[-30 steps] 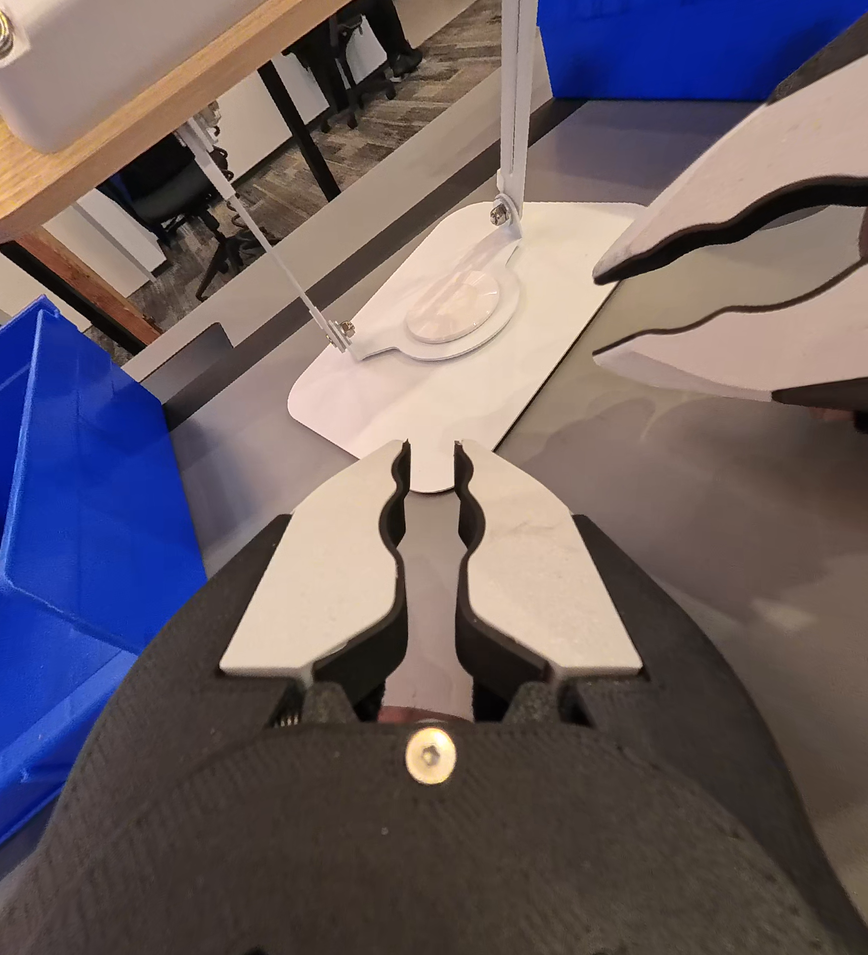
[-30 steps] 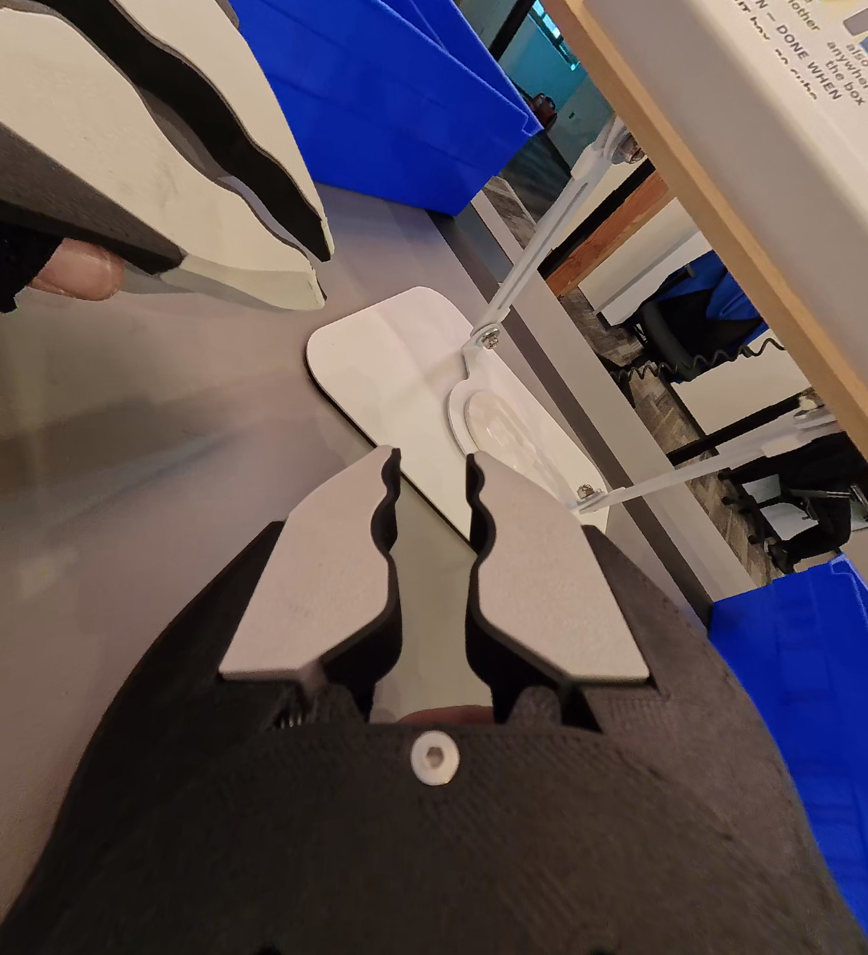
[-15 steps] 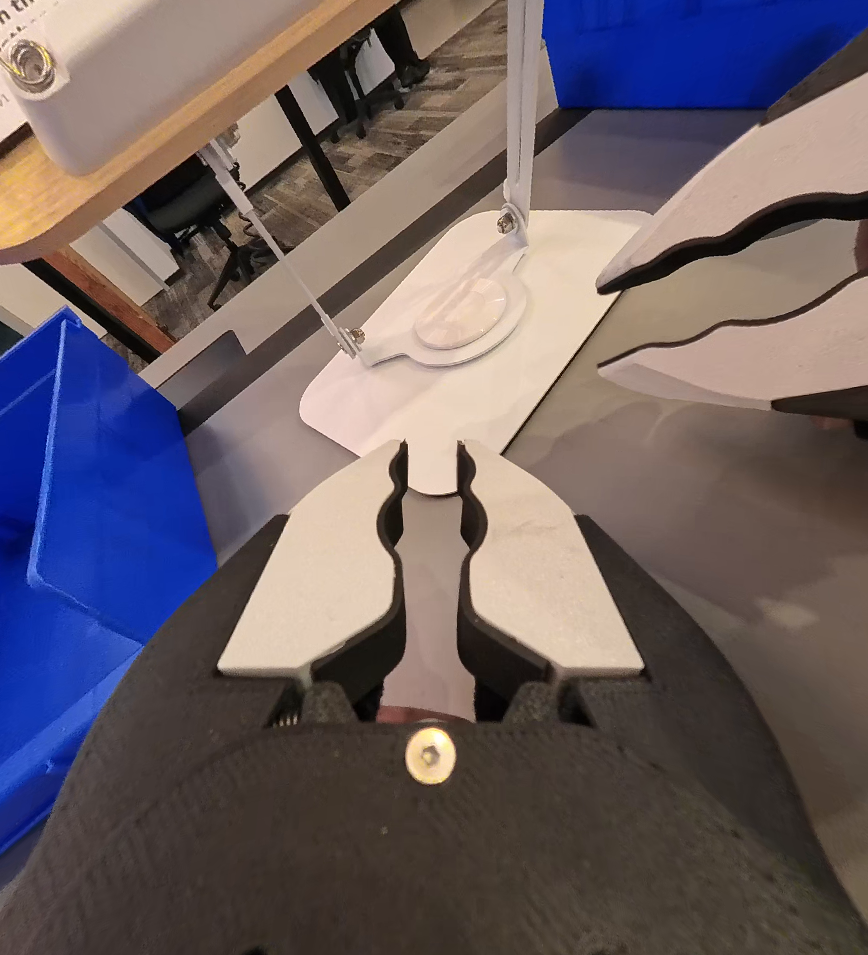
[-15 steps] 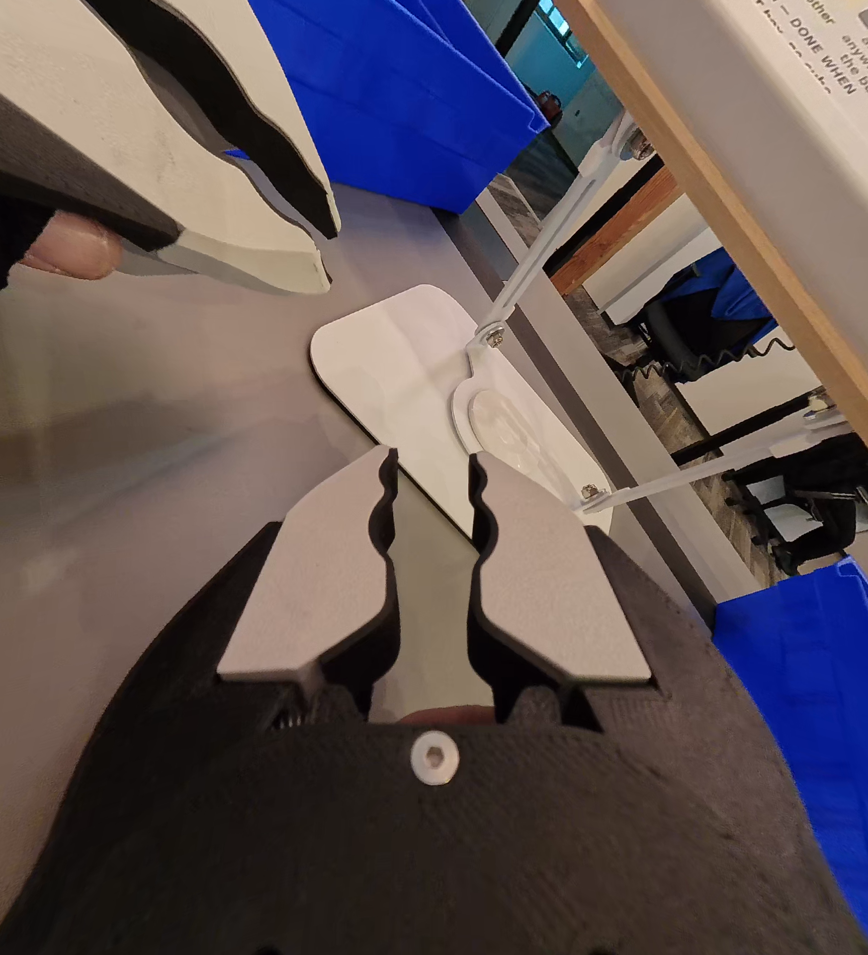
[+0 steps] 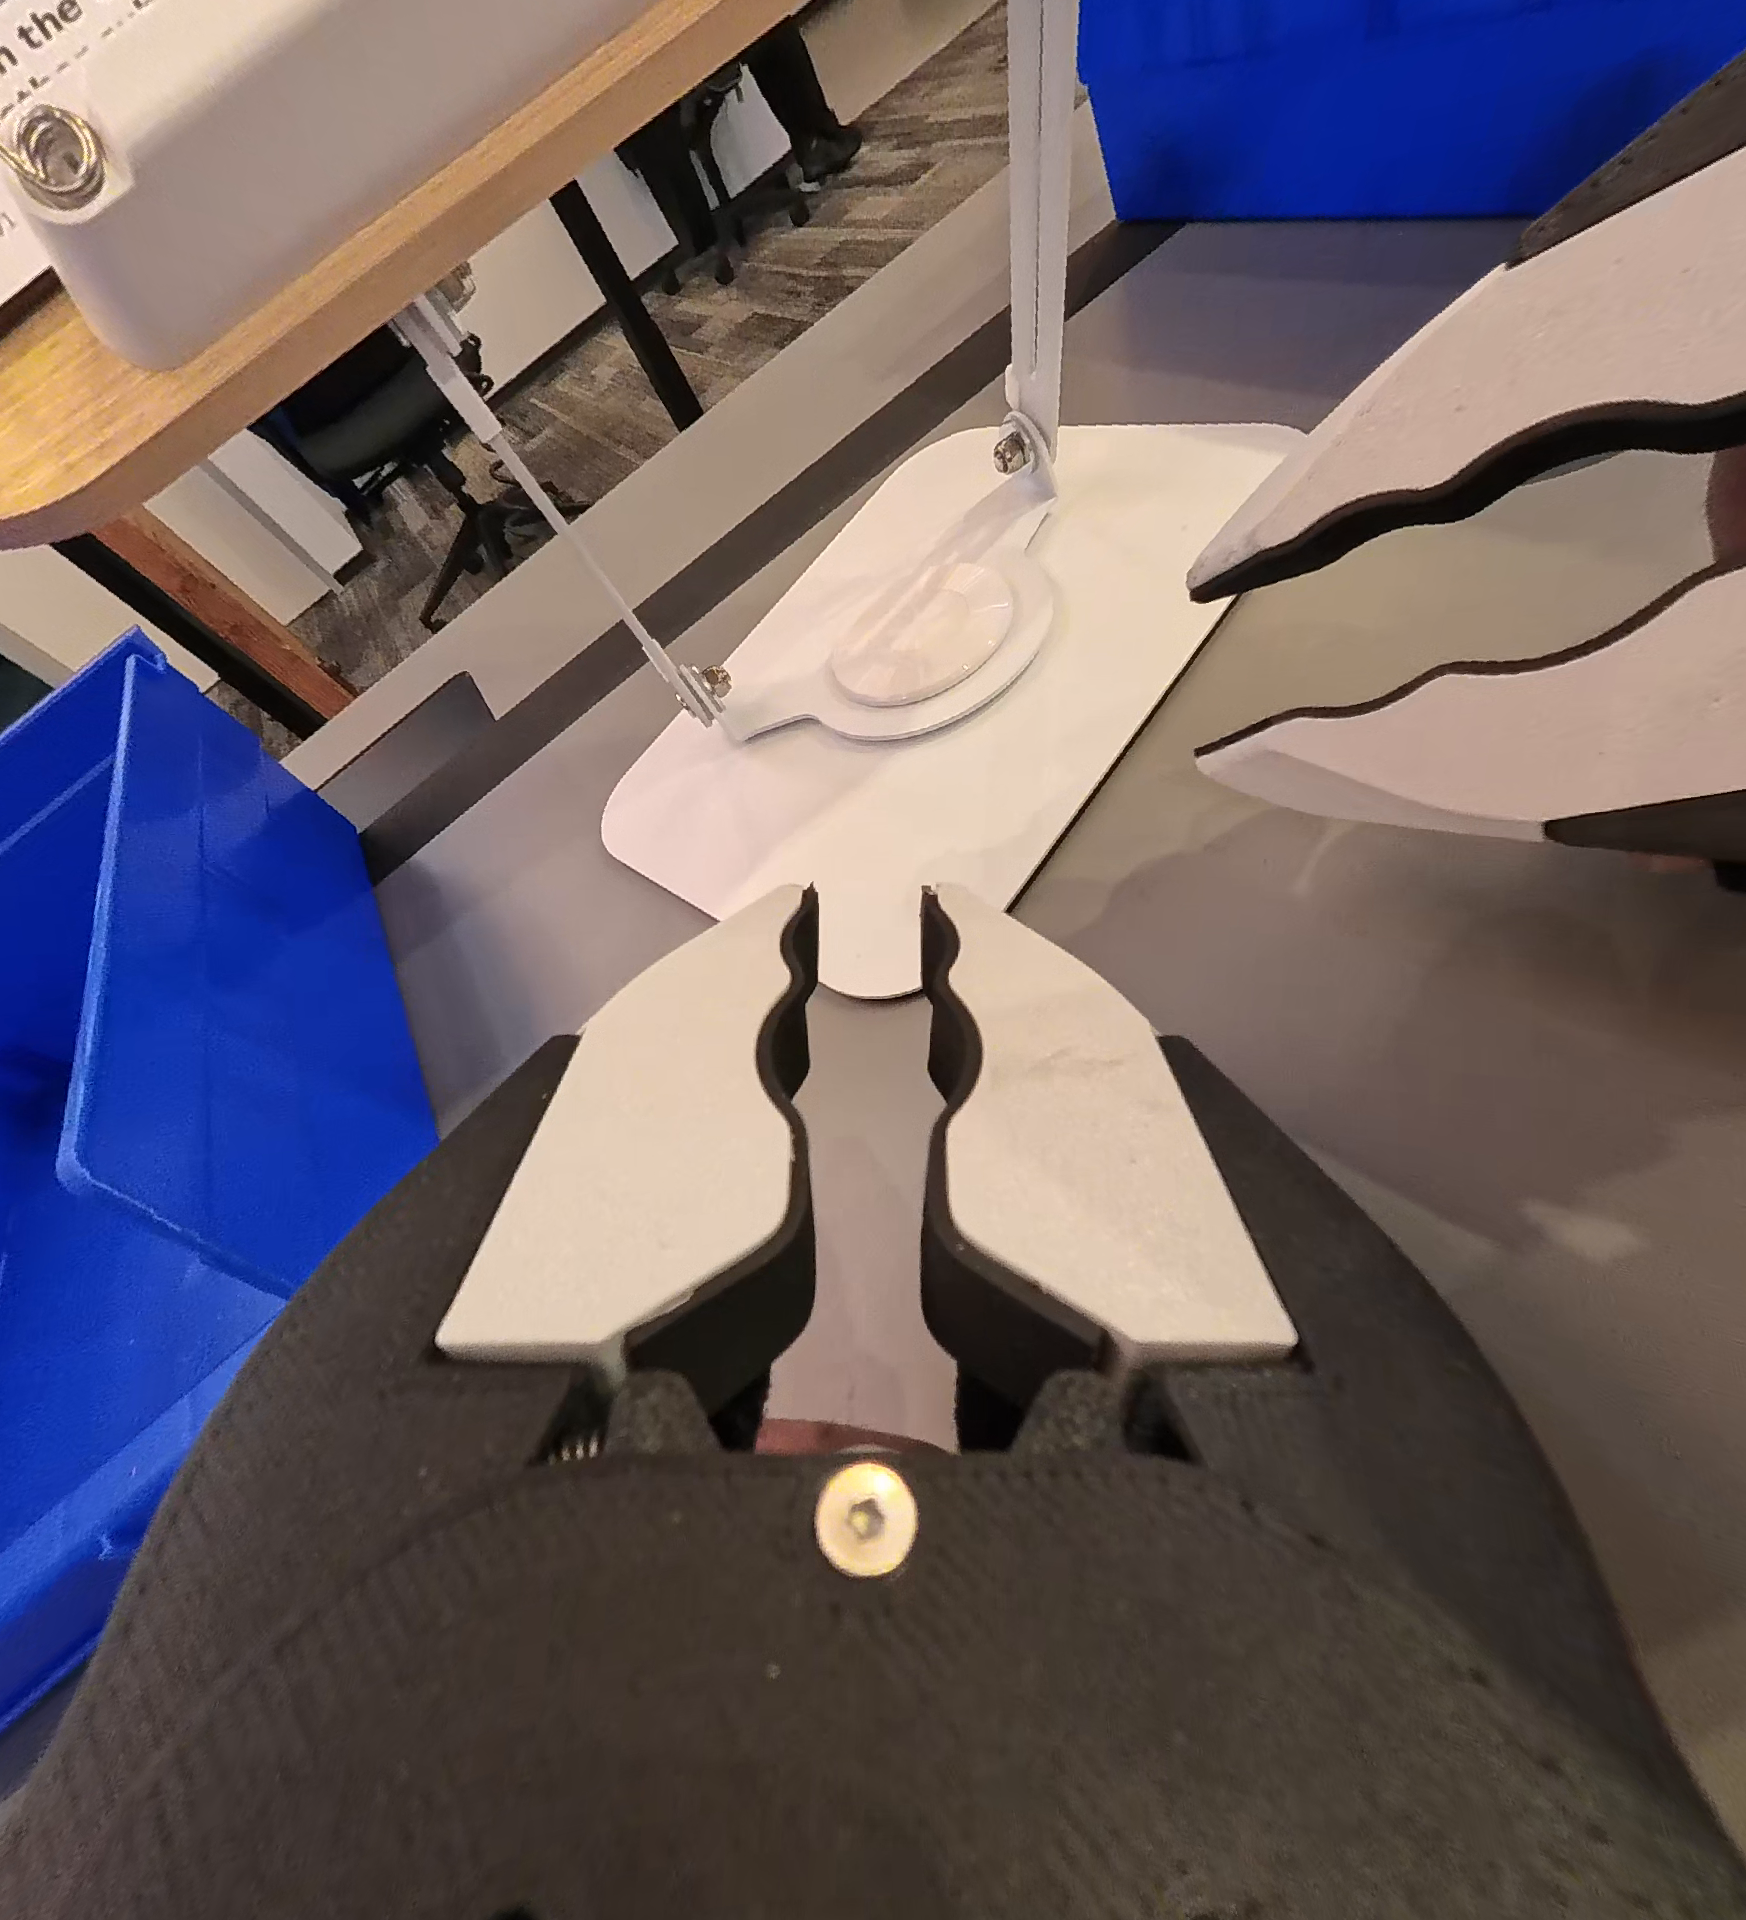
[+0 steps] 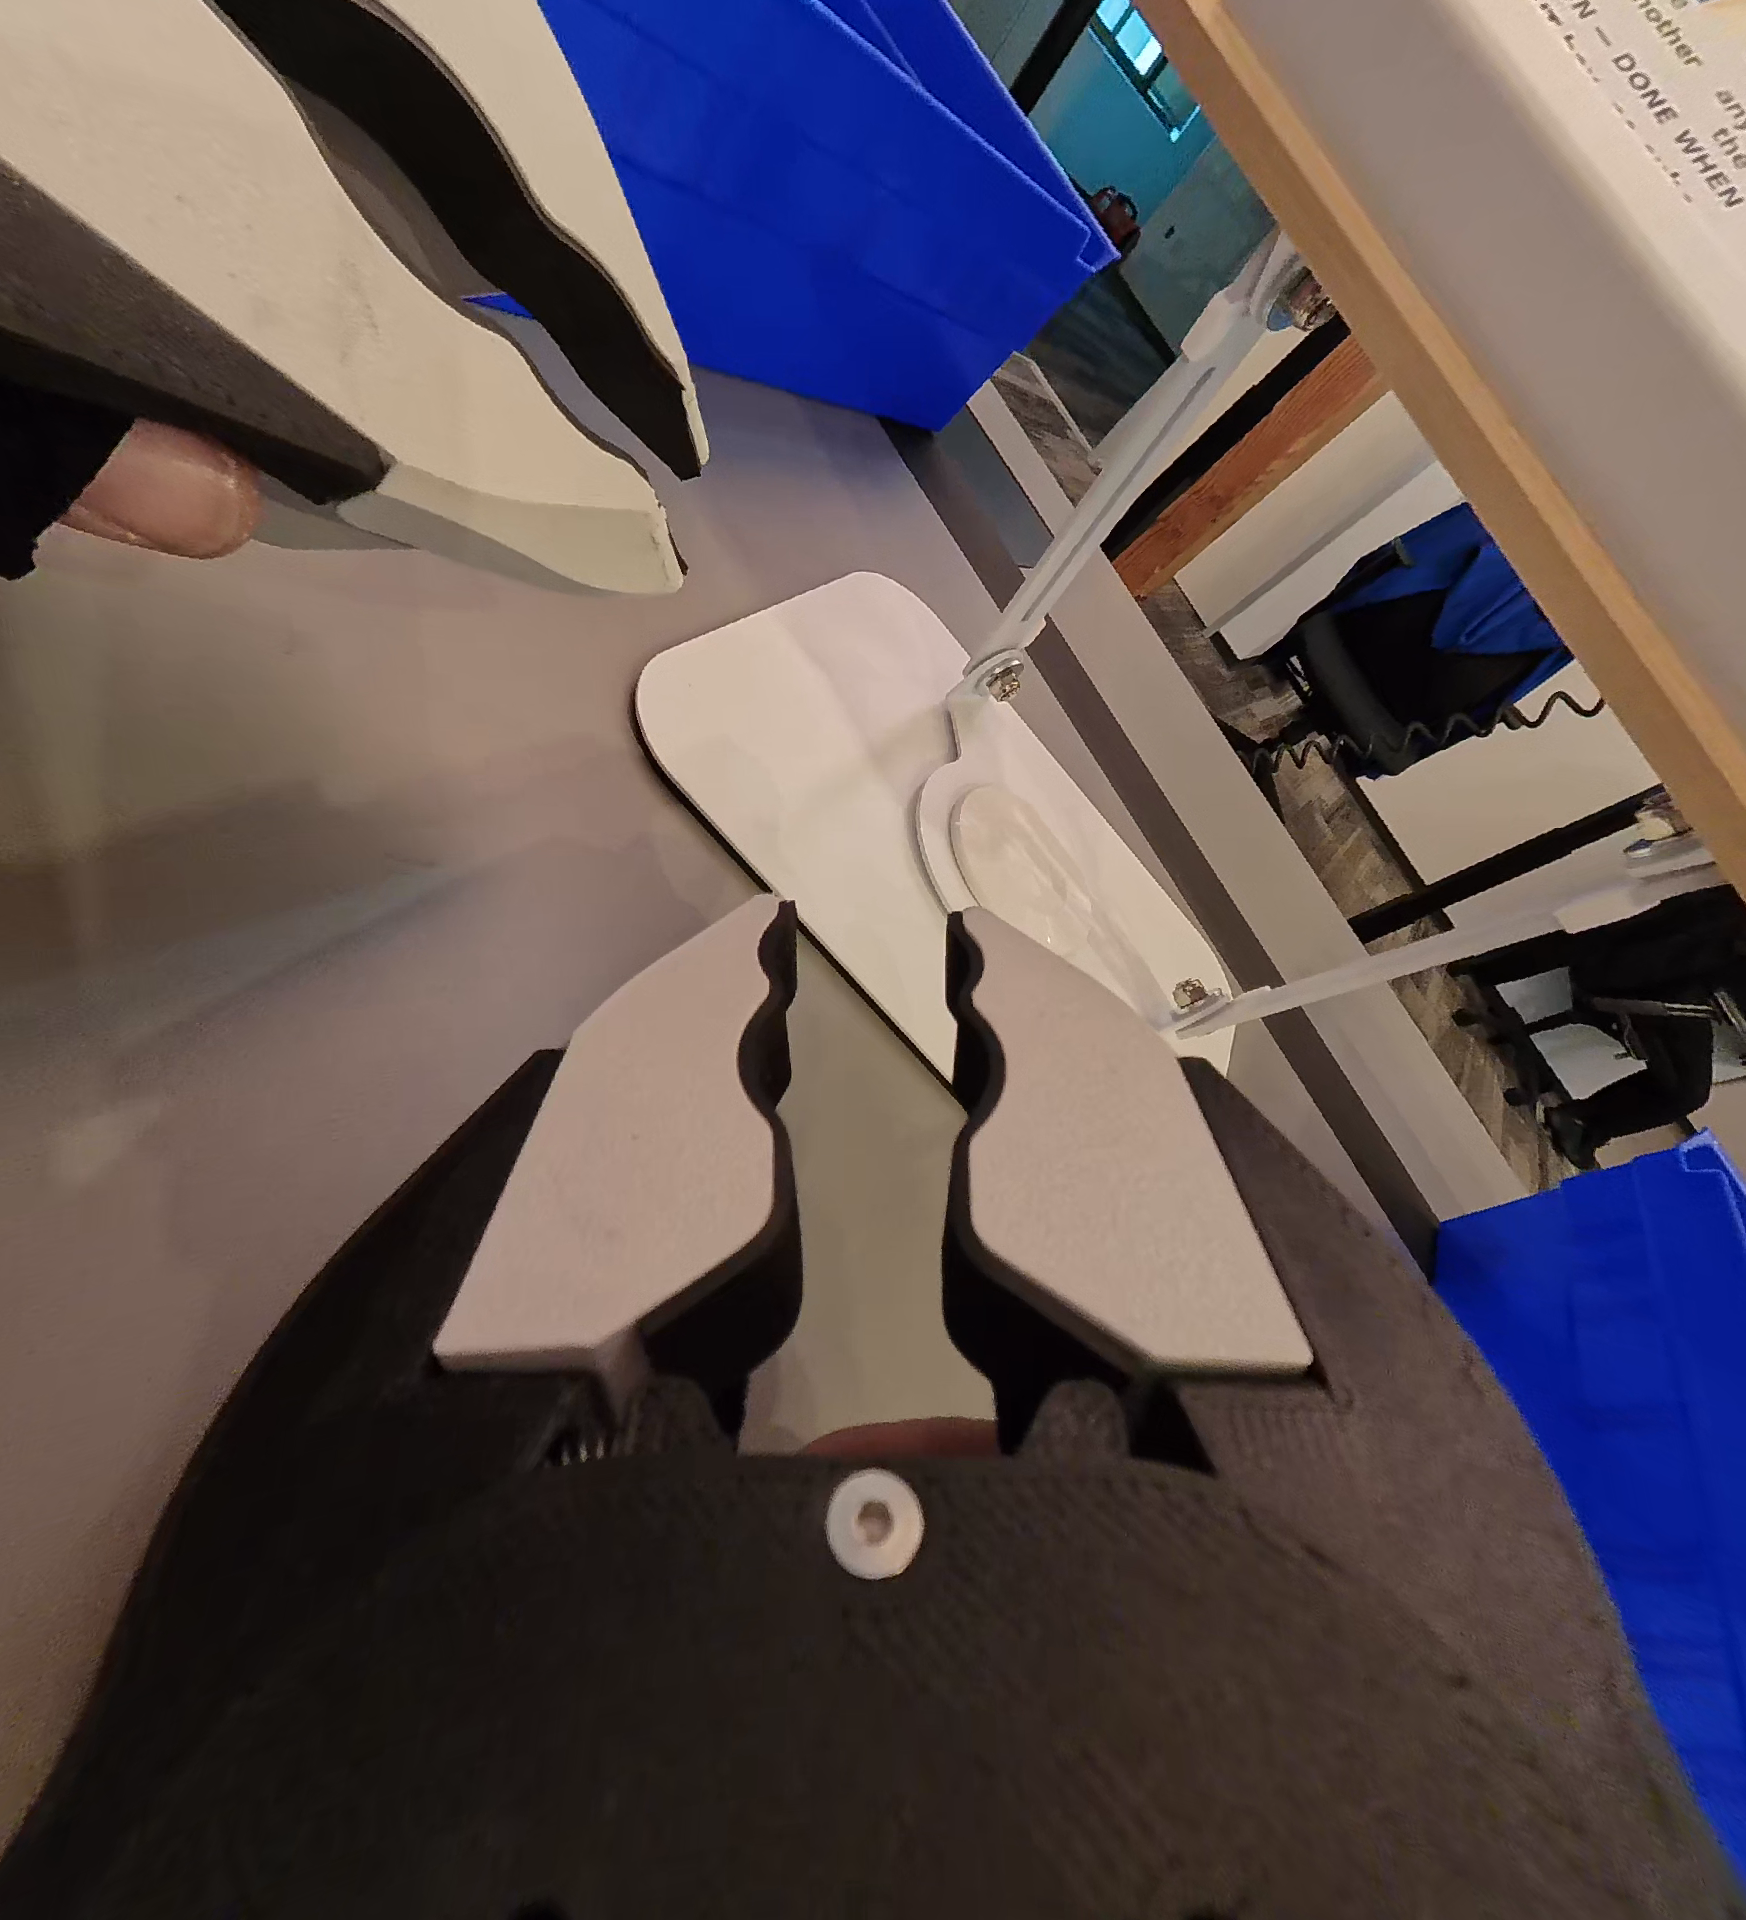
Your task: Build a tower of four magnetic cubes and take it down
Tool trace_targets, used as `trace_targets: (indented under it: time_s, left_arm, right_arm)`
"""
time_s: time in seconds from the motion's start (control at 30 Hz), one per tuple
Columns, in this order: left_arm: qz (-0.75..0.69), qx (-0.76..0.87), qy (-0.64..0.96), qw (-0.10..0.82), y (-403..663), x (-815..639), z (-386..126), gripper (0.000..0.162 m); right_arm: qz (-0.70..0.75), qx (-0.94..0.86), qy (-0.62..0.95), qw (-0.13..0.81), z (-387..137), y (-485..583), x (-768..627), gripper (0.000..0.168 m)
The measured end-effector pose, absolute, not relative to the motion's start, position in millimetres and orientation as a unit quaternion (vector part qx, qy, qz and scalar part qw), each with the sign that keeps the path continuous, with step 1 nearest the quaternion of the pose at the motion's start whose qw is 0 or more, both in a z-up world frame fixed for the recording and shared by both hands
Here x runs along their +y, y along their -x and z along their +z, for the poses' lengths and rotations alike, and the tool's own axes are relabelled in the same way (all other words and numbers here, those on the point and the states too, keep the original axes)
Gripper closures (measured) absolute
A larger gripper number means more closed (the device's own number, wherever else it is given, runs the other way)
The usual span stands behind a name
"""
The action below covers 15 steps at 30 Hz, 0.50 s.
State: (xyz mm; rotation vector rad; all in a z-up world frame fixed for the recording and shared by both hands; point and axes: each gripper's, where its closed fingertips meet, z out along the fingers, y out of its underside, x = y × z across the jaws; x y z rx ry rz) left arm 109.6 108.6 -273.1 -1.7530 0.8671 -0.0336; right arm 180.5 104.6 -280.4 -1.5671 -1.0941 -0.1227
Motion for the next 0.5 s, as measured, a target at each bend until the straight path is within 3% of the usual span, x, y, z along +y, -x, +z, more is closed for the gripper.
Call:
trace_targets:
  time_s: [0.5]
  left_arm:
    - [0.021,0.338,0.735,0.588,-85,107,-252,0.143]
  right_arm:
    - [-0.061,-0.460,0.664,0.587,-275,-187,111,0.135]
